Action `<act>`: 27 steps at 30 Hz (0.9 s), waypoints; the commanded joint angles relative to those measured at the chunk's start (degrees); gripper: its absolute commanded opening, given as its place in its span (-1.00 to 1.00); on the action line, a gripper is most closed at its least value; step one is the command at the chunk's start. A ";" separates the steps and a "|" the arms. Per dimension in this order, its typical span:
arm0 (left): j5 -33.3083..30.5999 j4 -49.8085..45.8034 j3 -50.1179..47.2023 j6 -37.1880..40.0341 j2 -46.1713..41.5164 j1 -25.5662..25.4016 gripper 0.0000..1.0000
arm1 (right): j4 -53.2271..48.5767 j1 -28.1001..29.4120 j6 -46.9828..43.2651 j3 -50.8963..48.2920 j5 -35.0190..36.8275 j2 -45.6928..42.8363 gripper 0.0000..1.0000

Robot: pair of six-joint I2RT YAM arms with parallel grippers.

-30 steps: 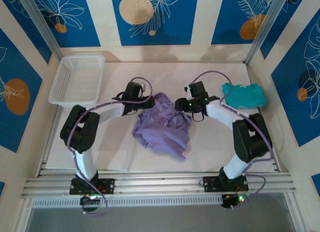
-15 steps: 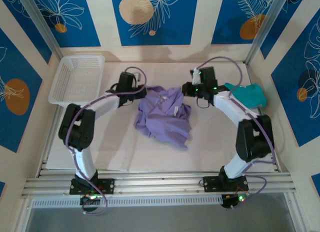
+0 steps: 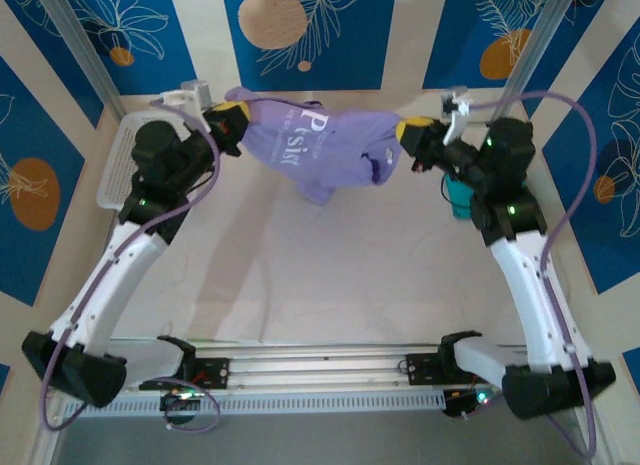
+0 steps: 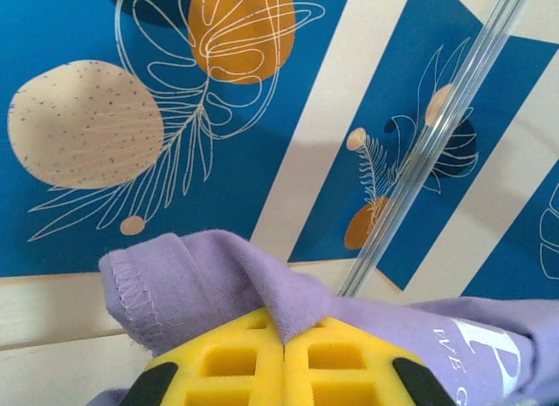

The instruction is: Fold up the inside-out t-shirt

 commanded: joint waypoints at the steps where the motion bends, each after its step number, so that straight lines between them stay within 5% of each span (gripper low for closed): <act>1: -3.02 0.40 -8.78 0.97 1.81 0.21 -1.00 | 2.92 2.07 0.46 -10.06 -5.81 -4.99 -1.00; 9: -6.56 1.38 -16.20 1.45 10.69 0.25 -1.00 | -1.72 13.97 -2.79 -24.39 -1.30 -8.84 -0.99; 14: -2.67 2.37 -13.29 -0.74 14.80 0.19 -1.00 | -7.22 13.47 -0.03 -21.36 9.04 -8.85 -1.00; 22: -1.17 -4.09 9.35 1.17 24.99 -7.25 -1.00 | -10.49 11.52 0.08 -4.29 9.49 -11.40 -1.00; 27: 3.00 -7.79 31.97 2.25 36.90 -12.19 -1.00 | -5.08 17.92 0.45 -1.07 5.89 -11.60 -1.00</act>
